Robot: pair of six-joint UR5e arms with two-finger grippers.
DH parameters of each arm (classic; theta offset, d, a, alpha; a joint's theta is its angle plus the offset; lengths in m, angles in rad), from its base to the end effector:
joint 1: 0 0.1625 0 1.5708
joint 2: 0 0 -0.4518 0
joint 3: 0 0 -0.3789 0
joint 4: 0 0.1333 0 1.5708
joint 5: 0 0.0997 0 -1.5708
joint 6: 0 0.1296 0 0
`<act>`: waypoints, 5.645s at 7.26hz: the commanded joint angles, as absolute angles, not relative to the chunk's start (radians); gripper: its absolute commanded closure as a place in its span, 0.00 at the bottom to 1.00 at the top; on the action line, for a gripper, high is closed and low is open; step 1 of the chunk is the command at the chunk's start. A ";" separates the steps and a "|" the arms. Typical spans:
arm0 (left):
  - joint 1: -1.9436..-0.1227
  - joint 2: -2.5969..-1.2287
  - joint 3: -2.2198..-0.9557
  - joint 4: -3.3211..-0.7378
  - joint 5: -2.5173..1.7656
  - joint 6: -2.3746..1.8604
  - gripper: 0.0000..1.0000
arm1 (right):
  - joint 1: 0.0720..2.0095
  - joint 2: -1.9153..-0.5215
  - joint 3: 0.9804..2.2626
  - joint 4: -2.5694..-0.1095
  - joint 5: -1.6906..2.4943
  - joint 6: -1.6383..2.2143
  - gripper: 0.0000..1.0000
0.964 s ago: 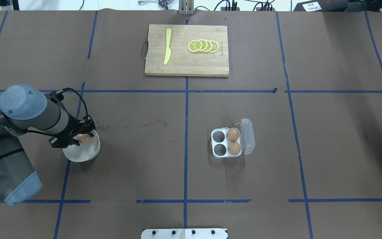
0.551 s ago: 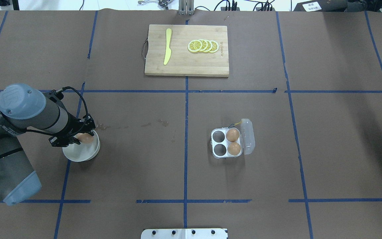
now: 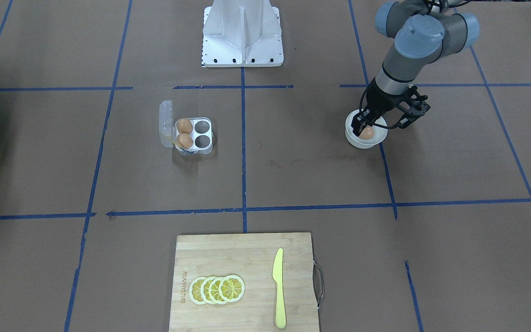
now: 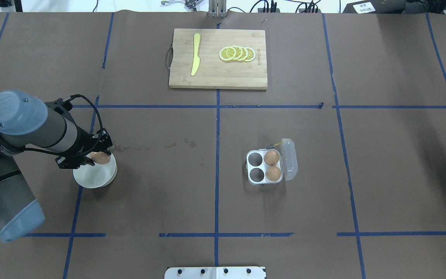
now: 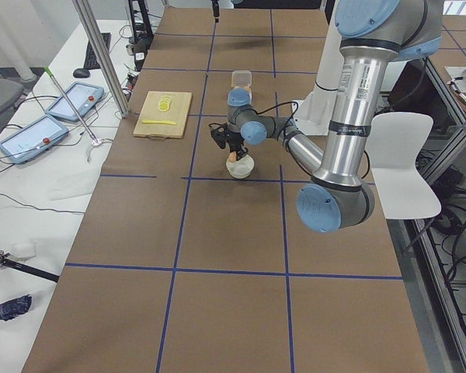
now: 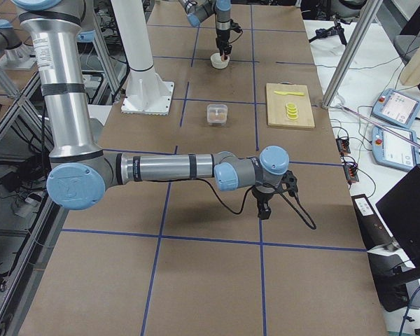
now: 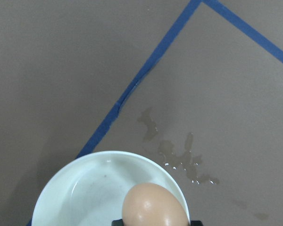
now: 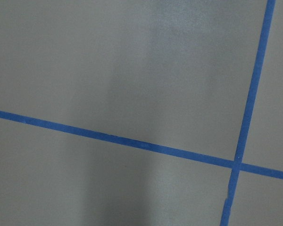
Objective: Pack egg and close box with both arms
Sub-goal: 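Lift the egg with the left gripper and carry it over the carton, then lower the egg into the empty carton cup and open the left gripper, then raise the left gripper away from the carton while the right arm approaches, then push the carton lid closed with the right gripper while the left arm withdraws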
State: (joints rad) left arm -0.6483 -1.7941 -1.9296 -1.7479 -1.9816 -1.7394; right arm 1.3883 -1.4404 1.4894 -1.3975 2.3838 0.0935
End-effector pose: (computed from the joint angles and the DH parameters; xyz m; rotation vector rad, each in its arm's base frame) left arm 0.4056 -0.4096 0.4123 -0.2050 0.8327 -0.6115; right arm -0.0620 -0.5520 0.6568 0.0966 -0.8316 -0.1741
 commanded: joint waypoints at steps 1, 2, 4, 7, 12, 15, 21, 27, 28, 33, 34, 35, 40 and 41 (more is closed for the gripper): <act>-0.646 -1.970 -1.930 -1.573 -1.980 -1.740 1.00 | 1.388 -1.440 1.493 -1.397 2.384 0.094 0.00; -0.640 -2.058 -1.912 -1.528 -1.980 -1.741 1.00 | 1.388 -1.440 1.493 -1.397 2.384 0.094 0.00; -0.611 -2.211 -1.854 -1.535 -1.985 -1.740 1.00 | 1.388 -1.440 1.496 -1.397 2.384 0.095 0.00; -0.478 -2.299 -1.711 -1.792 -1.997 -1.755 1.00 | 1.388 -1.439 1.497 -1.397 2.384 0.094 0.00; -0.431 -2.430 -1.508 -1.942 -1.988 -1.738 1.00 | 1.388 -1.440 1.493 -1.397 2.385 0.094 0.00; -0.431 -2.436 -1.463 -1.997 -1.967 -1.698 1.00 | 1.388 -1.440 1.489 -1.397 2.387 0.094 0.00; -0.413 -2.473 -1.401 -2.034 -1.950 -1.670 1.00 | 1.385 -1.440 1.486 -1.397 2.385 0.094 0.00; -0.405 -2.473 -1.390 -2.034 -1.948 -1.669 0.10 | 1.384 -1.440 1.486 -1.397 2.387 0.094 0.00; -0.403 -2.473 -1.391 -2.033 -1.947 -1.669 0.00 | 1.384 -1.440 1.486 -1.397 2.387 0.094 0.00; -0.466 -2.410 -1.504 -2.000 -1.956 -1.658 0.00 | 1.350 -1.437 1.541 -1.397 2.387 0.205 0.00; -0.500 -2.328 -1.626 -1.937 -1.957 -1.576 0.00 | 1.315 -1.437 1.592 -1.396 2.387 0.306 0.00; -0.547 -2.253 -1.751 -1.834 -1.960 -1.455 0.00 | 1.271 -1.445 1.656 -1.396 2.385 0.398 0.00; -0.969 -1.920 -1.896 -1.798 -2.163 -0.830 0.00 | 0.785 -1.520 1.845 -0.899 2.152 1.227 1.00; -1.015 -1.872 -1.894 -1.798 -2.180 -0.727 0.00 | 0.743 -1.514 1.851 -0.899 2.148 1.230 1.00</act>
State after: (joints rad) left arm -0.9415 -1.9361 -1.8954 -1.7984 -2.1471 -0.8722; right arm 0.8156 -1.5127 1.8397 -0.9413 2.1713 1.1774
